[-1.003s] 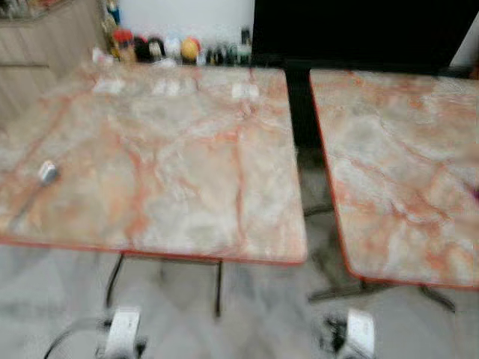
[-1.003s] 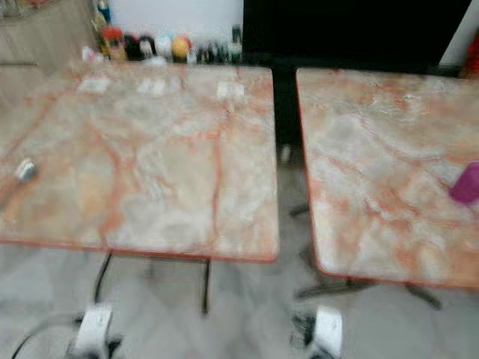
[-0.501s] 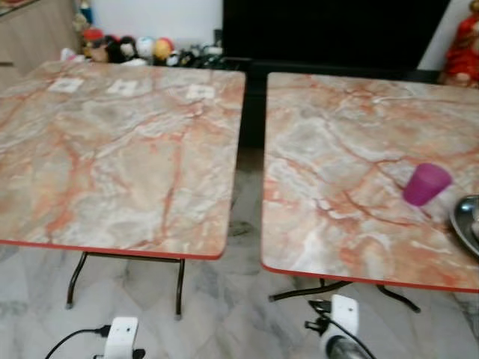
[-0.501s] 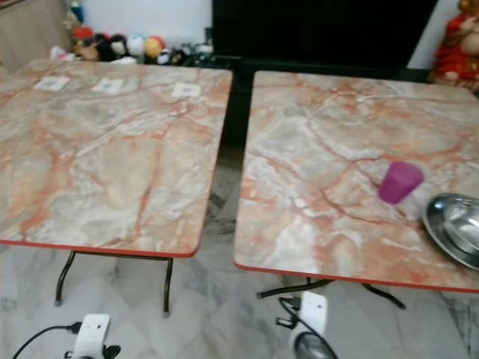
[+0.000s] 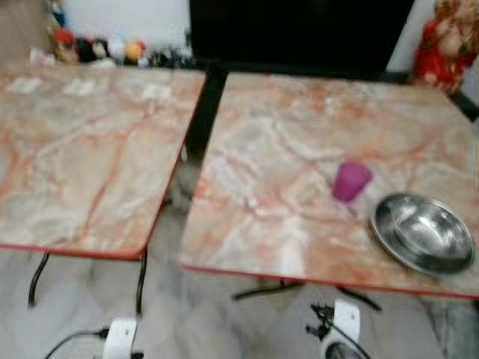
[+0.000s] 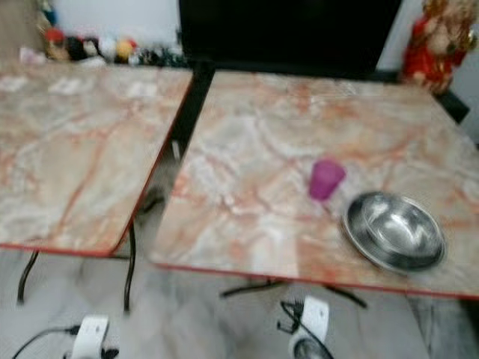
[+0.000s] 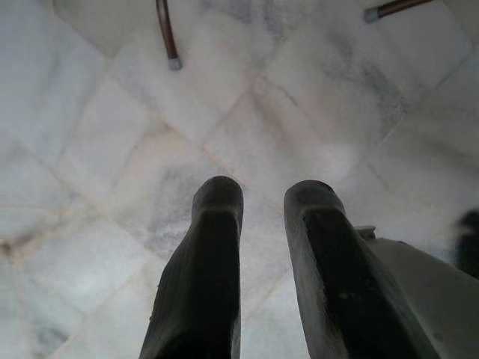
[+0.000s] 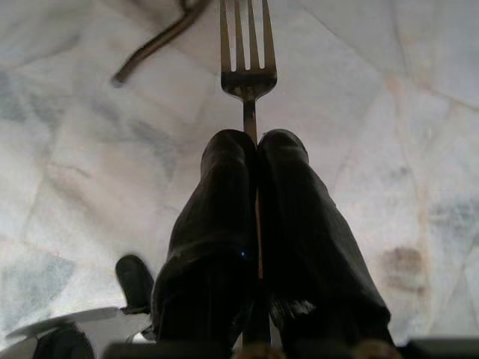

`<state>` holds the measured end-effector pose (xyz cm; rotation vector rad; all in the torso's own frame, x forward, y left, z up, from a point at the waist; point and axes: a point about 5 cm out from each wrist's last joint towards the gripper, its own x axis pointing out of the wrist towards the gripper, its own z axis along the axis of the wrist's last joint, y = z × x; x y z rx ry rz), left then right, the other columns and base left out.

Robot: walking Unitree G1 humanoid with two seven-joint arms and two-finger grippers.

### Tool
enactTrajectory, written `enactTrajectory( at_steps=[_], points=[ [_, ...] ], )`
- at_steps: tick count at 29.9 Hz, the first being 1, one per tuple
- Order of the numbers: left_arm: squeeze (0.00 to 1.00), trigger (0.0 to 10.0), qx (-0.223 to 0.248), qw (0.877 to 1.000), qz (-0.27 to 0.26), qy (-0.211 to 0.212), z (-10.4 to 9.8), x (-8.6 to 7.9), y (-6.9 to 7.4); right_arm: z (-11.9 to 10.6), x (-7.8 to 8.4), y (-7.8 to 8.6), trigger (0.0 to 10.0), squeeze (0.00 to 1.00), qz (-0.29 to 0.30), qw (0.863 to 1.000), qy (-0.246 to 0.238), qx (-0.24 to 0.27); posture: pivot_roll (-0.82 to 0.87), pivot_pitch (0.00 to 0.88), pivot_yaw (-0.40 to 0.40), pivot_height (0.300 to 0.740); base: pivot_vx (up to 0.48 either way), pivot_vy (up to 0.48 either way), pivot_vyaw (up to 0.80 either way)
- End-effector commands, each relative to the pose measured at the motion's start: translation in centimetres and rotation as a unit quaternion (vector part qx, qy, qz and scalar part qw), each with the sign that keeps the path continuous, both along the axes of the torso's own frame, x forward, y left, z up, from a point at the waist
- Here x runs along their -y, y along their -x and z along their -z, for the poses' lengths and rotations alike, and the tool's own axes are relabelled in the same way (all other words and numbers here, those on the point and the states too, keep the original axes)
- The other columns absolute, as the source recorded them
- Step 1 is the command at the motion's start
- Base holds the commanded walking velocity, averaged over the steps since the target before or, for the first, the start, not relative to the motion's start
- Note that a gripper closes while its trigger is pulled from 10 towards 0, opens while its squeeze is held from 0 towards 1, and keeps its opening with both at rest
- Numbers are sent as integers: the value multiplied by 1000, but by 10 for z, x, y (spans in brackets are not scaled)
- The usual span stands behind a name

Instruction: Setting the table

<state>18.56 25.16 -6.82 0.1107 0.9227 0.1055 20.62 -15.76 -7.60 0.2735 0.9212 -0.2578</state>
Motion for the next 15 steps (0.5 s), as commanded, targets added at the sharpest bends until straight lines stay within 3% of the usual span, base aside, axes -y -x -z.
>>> enactTrajectory(
  at_steps=[1,15],
  points=[
    [0,10000,-2,1000,3,6,1,6,-1,3,10,7,10000,0,14,1000,9,-14,29,5,-7,740,0,0,-775],
    [0,10000,-4,1000,4,7,2,6,0,3,12,7,10000,0,11,1000,9,-15,26,11,-10,740,0,0,-765]
  ],
)
